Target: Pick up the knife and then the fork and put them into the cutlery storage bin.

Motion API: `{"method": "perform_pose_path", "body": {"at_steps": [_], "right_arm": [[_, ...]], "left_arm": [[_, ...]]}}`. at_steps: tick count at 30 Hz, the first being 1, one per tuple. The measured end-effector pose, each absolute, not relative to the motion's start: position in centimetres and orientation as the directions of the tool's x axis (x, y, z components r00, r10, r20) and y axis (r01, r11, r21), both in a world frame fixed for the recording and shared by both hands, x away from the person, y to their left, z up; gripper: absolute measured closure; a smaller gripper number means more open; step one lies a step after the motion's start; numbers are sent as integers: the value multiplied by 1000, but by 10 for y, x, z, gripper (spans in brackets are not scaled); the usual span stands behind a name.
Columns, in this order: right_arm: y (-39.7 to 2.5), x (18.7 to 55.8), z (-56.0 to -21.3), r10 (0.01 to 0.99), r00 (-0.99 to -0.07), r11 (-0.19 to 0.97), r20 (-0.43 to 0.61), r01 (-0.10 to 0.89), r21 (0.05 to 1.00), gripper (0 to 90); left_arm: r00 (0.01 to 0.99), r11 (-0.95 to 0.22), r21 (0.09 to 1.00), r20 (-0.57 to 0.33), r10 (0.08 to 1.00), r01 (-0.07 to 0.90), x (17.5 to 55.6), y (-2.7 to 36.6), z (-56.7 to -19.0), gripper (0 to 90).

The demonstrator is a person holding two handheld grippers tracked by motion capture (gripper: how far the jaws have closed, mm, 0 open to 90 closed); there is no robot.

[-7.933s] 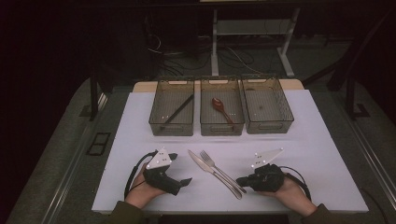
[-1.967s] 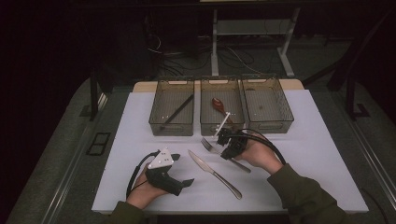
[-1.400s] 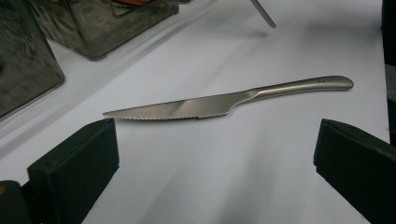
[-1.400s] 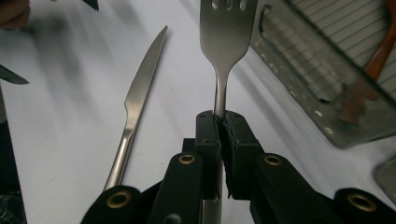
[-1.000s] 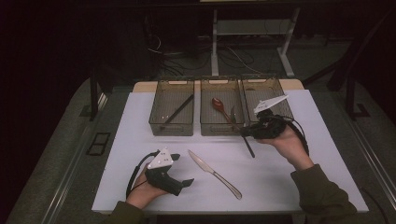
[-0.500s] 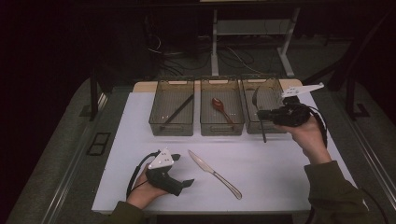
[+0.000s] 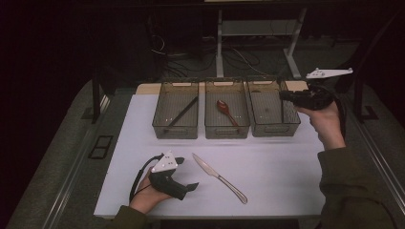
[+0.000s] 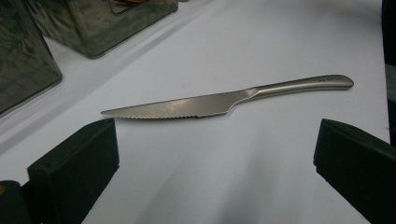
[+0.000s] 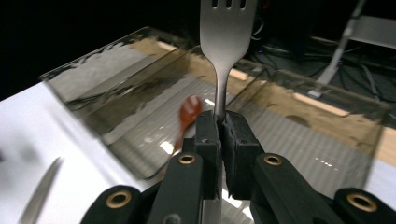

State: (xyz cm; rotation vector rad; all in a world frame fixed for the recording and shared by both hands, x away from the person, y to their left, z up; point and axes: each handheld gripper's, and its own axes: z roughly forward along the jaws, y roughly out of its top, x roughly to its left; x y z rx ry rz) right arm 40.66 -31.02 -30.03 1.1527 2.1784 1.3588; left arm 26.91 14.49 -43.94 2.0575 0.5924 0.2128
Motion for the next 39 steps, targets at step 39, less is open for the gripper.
{"method": "perform_pose_path", "body": {"at_steps": [39], "right_arm": [[-323,466,-383,870,-491,364,38,694,621,830]], "left_arm": [[869,-429,844,-85,487,323,268,145,-439,0]]}}
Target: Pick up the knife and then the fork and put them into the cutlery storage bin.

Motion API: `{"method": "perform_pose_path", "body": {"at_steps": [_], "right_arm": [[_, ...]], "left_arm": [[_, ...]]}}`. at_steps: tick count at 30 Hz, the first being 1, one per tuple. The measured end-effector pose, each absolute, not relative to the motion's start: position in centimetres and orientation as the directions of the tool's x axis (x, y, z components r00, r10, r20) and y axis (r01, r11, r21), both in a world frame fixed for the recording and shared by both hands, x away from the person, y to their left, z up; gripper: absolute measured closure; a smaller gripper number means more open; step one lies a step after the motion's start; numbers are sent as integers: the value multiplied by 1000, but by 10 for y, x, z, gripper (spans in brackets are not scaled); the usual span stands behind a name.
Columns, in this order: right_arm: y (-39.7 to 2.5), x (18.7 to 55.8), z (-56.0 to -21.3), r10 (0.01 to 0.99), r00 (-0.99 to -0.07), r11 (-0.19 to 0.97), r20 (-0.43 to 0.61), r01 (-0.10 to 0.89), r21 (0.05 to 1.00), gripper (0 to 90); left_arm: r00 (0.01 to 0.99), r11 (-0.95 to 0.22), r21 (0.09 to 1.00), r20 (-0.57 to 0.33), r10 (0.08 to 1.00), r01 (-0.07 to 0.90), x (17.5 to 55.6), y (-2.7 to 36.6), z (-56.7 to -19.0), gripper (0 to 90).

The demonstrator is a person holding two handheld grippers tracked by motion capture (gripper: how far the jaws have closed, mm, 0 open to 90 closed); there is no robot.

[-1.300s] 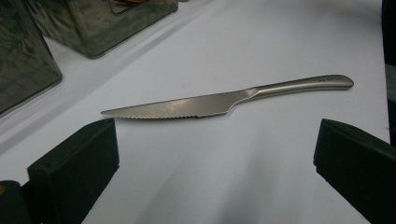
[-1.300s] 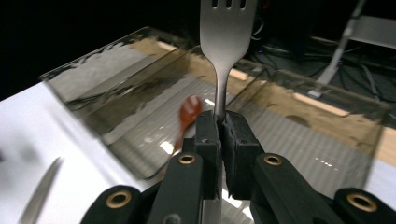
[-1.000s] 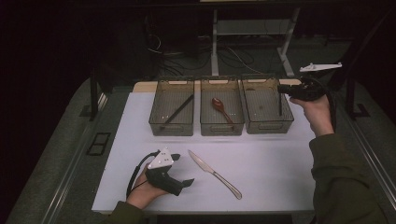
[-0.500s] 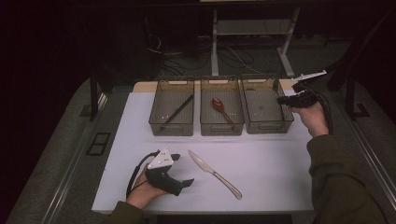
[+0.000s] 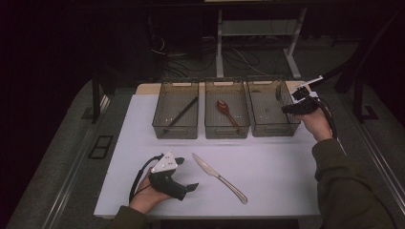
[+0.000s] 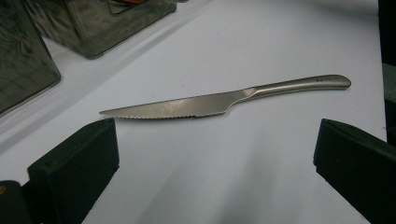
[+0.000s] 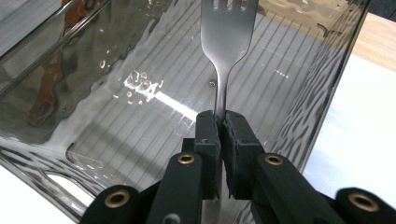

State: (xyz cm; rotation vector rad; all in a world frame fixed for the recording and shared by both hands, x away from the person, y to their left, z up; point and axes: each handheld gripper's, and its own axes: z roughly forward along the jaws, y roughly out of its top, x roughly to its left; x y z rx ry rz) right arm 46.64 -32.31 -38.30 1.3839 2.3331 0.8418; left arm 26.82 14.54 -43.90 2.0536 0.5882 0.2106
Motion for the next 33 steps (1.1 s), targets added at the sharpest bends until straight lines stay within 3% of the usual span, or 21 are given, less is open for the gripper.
{"method": "perform_pose_path", "body": {"at_steps": [11,15,33], "right_arm": [[-326,458,-374,865,-493,309,90,666,679,522],[-324,445,-367,852,-510,283,117,638,717,462],[-284,373,-361,743,-644,343,181,599,723,432]], "left_arm": [[869,-429,844,-84,487,322,268,146,-439,0],[869,-430,843,-85,488,323,268,145,-439,0],[867,-430,843,-83,491,324,268,145,-439,0]]}}
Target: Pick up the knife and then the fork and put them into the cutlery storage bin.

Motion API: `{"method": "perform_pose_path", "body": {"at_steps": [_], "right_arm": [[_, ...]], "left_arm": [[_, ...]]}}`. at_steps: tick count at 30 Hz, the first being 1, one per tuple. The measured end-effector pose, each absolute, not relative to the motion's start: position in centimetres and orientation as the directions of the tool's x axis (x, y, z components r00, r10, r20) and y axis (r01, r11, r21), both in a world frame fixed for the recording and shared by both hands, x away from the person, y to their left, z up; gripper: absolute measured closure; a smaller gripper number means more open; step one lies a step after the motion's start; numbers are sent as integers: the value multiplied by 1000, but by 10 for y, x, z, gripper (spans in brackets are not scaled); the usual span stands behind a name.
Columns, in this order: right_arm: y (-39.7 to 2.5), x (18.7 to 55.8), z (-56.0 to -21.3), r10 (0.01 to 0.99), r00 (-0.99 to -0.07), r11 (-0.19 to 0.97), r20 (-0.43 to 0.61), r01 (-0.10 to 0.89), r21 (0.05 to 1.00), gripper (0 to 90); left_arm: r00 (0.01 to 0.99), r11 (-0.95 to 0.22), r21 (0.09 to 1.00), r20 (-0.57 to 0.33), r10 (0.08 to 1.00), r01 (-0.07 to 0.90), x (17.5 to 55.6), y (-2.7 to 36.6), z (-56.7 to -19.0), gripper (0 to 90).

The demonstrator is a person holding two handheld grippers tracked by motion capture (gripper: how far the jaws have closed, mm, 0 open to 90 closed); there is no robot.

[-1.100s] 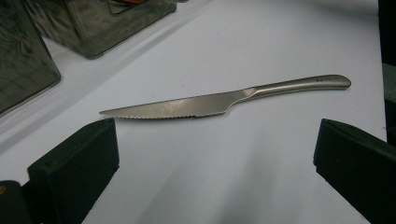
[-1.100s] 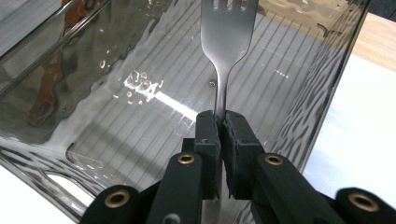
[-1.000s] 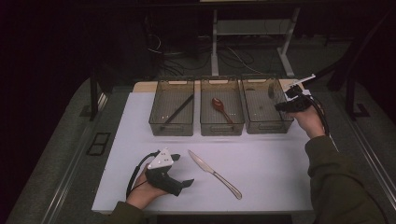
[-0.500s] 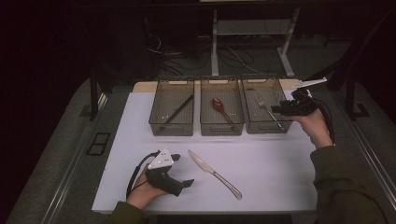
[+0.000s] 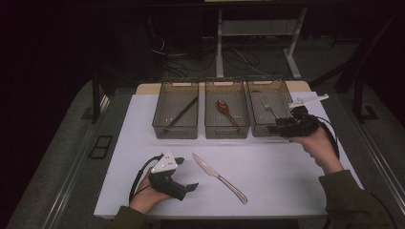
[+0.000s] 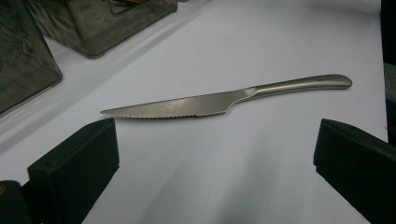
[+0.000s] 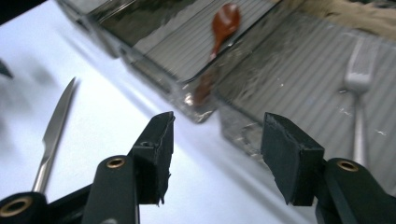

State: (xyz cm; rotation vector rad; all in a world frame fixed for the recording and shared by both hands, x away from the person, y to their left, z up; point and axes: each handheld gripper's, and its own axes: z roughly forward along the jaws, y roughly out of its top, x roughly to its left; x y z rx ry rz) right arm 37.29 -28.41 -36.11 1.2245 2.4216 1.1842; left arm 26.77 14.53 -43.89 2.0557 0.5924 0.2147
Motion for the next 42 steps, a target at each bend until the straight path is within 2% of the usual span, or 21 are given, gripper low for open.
{"method": "perform_pose_path", "body": {"at_steps": [7,16,22,25,34,42], "right_arm": [[-263,357,-368,692,-697,398,188,585,707,463],[-227,326,-383,595,-784,490,179,530,692,736],[-210,303,-397,522,-835,547,176,486,682,855],[-204,293,-402,484,-855,566,186,468,679,883],[-183,264,-418,397,-896,631,199,424,650,887],[-168,254,-432,315,-935,709,163,346,614,887]], "left_arm": [[867,-431,843,-80,492,323,268,146,-439,0],[866,-432,842,-78,494,322,268,146,-439,0],[865,-431,842,-79,495,324,268,146,-439,0],[865,-439,837,-77,495,325,268,146,-439,0],[865,-439,838,-75,495,324,268,146,-439,0],[864,-439,838,-75,497,325,268,146,-439,0]]}}
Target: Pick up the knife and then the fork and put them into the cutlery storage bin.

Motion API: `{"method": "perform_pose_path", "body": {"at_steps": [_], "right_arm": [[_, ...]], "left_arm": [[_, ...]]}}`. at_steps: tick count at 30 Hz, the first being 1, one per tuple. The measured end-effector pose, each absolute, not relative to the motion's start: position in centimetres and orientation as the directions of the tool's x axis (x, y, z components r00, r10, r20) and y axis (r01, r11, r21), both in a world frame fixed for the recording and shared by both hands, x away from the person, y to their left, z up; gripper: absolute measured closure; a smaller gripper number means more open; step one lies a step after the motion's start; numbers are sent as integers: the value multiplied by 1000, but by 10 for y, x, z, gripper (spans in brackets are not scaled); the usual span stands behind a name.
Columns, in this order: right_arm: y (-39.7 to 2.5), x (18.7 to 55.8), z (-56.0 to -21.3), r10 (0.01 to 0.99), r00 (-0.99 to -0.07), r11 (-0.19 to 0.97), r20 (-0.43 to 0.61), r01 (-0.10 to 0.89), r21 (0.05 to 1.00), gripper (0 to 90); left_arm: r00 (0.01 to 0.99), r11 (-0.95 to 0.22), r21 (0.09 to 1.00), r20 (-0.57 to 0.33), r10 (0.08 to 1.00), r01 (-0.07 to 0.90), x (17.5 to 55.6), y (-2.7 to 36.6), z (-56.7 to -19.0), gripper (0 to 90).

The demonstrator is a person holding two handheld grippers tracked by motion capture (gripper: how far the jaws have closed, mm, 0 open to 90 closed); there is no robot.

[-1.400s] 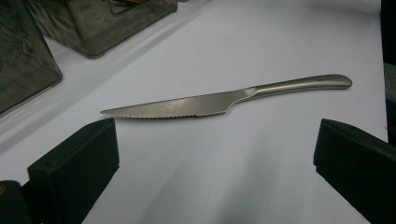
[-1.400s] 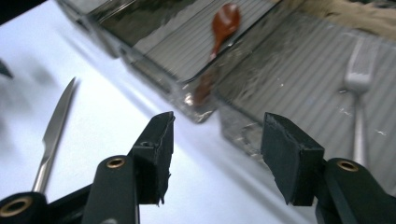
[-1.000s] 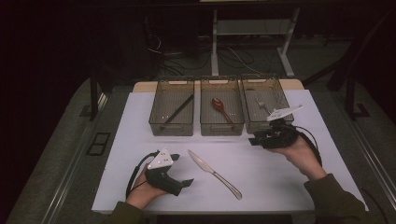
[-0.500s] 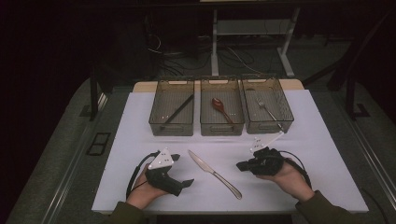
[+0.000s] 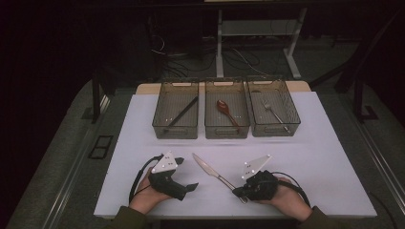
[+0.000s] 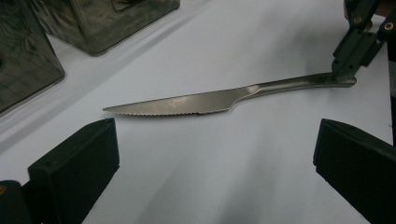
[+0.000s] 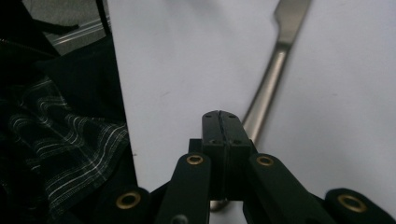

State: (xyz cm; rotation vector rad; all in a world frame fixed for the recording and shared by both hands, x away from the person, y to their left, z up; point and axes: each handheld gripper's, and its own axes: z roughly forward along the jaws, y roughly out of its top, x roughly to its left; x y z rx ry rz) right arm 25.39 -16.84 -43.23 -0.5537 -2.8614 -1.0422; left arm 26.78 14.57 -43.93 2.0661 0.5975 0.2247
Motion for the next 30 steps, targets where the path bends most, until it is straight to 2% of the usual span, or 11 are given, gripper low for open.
{"method": "perform_pose_path", "body": {"at_steps": [11,18,25,30], "right_arm": [[-161,248,-436,303,-946,755,115,312,577,889],[-167,253,-435,339,-938,760,72,318,567,889],[-169,259,-436,349,-934,761,80,332,557,887],[-163,270,-423,347,-932,760,106,346,550,760]], "left_arm": [[864,-439,838,-73,498,324,268,146,-439,0],[864,-437,839,-72,498,323,268,146,-439,0],[863,-438,839,-72,499,324,267,146,-438,0],[863,-437,838,-74,500,326,268,145,-439,0]]}}
